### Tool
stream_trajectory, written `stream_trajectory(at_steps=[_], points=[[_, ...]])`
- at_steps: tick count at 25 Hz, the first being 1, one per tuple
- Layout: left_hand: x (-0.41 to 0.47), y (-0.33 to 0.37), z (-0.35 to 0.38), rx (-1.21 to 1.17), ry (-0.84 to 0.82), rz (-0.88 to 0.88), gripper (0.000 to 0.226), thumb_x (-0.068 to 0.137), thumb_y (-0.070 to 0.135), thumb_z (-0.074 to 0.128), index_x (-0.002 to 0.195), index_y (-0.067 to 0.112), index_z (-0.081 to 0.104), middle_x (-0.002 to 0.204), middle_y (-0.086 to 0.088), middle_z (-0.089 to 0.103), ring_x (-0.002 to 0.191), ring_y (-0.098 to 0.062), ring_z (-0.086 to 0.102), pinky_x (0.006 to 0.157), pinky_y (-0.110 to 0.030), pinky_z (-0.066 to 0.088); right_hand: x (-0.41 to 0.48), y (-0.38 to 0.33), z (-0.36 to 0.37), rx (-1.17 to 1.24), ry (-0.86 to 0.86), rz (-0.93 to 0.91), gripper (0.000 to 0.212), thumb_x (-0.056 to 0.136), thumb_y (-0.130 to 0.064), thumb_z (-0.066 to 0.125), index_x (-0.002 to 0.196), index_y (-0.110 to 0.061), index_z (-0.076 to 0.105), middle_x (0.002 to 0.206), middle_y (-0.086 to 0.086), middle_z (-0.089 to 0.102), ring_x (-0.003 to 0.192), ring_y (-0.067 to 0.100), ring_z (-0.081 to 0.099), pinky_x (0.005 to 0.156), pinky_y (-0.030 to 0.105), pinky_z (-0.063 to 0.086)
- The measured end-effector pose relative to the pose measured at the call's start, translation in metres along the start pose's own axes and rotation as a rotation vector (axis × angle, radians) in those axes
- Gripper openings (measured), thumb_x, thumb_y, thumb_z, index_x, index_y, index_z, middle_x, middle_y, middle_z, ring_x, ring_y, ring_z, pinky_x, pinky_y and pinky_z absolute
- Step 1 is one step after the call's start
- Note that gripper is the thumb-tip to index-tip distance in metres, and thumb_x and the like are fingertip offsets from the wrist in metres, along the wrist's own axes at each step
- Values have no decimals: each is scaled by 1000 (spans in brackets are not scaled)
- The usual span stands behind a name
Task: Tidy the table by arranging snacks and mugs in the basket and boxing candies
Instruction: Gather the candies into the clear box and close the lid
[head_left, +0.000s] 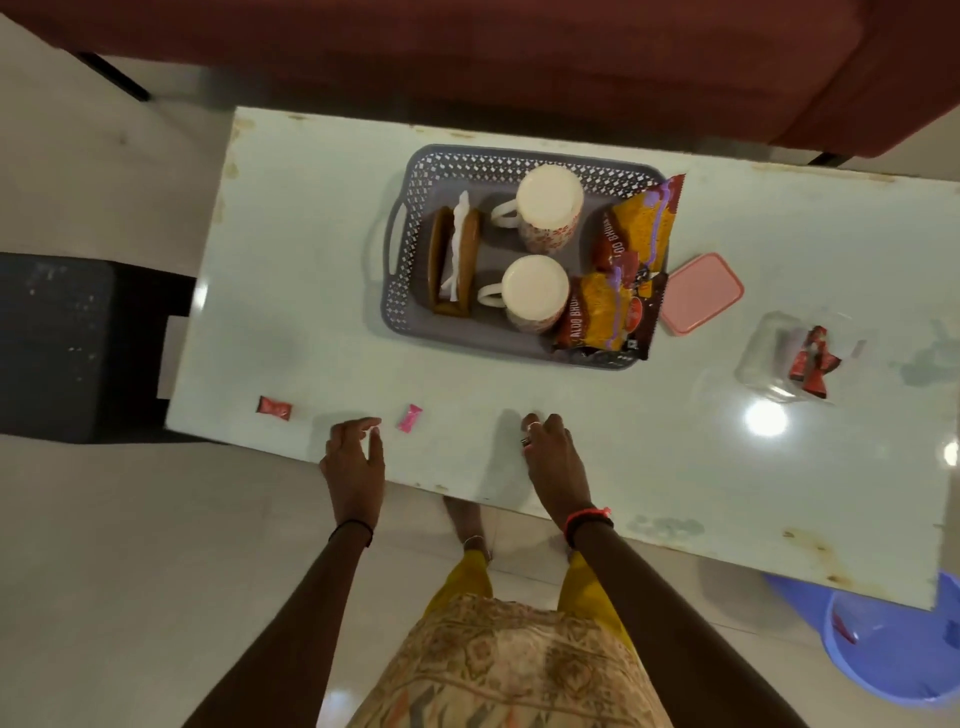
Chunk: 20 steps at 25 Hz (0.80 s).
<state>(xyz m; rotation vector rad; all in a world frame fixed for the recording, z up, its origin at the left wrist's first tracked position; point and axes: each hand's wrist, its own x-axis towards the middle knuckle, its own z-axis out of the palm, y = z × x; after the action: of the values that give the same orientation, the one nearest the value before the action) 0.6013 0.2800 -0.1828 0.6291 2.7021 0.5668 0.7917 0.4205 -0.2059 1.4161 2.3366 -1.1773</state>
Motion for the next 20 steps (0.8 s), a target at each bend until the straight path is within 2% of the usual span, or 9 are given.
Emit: stream_trajectory(at_steps=[3, 6, 7, 10, 11, 14, 16, 18, 20], points=[[37, -36, -19, -44, 111, -154, 19, 91, 9, 51, 108, 9, 59, 112, -14, 54, 99, -29, 59, 89, -44, 41, 9, -1, 4, 35, 16, 26, 26, 90, -1, 47, 114, -5, 56, 109, 14, 56, 96, 28, 57, 79, 34, 55], [76, -65, -30, -107, 131, -372, 25, 91, 13, 53, 111, -1, 50, 117, -23, 49, 109, -38, 51, 95, -39, 36, 17, -7, 3, 210, 35, 146, 23, 85, 1, 48, 106, -3, 57, 102, 16, 61, 81, 24, 59, 57, 11, 51], [87, -73, -32, -130, 114, -436, 26, 92, 15, 53, 111, -2, 47, 117, -23, 47, 113, -37, 47, 96, -34, 32, 20, -12, 3, 234, 43, 159, 23, 85, 0, 49, 107, -4, 57, 103, 15, 61, 80, 22, 60, 54, 11, 50], [114, -91, -35, -297, 127, -634, 45, 90, 21, 58, 118, -9, 39, 128, -28, 39, 119, -36, 44, 101, -35, 34, 25, -35, 9, 232, 35, 131, 22, 87, 0, 47, 105, -7, 55, 107, 13, 54, 83, 26, 63, 69, 34, 60], [120, -94, -35, -331, 142, -664, 50, 88, 22, 61, 119, -10, 39, 131, -30, 38, 117, -36, 46, 99, -36, 36, 28, -43, 12, 224, 22, 110, 20, 87, 1, 46, 102, -9, 54, 106, 12, 52, 77, 25, 63, 67, 34, 59], [131, -98, -31, -378, 121, -606, 43, 85, 18, 64, 115, -5, 44, 125, -33, 44, 100, -38, 57, 88, -41, 46, 35, -66, 22, 110, -52, -10, 15, 89, 0, 43, 93, -10, 54, 103, 9, 49, 55, 14, 50, 55, 20, 43], [137, -102, -31, -412, 85, -560, 28, 84, 13, 62, 106, 3, 47, 117, -38, 49, 79, -40, 61, 77, -45, 53, 39, -84, 32, -4, -98, -82, 14, 91, -8, 43, 97, -10, 55, 101, 8, 48, 59, 21, 54, 59, 26, 44], [139, -104, -33, -460, 91, -545, 21, 84, 8, 61, 98, 10, 46, 113, -41, 50, 59, -29, 56, 60, -36, 51, 42, -101, 39, -75, -119, -125, 16, 92, -14, 44, 102, -11, 55, 99, 8, 49, 68, 28, 61, 60, 29, 49], [139, -103, -34, -465, 90, -535, 21, 83, 6, 62, 100, 7, 49, 114, -40, 51, 62, -28, 57, 58, -27, 46, 45, -113, 47, -109, -157, -176, 21, 91, -15, 47, 111, -13, 55, 102, 8, 50, 72, 30, 63, 61, 31, 50]])
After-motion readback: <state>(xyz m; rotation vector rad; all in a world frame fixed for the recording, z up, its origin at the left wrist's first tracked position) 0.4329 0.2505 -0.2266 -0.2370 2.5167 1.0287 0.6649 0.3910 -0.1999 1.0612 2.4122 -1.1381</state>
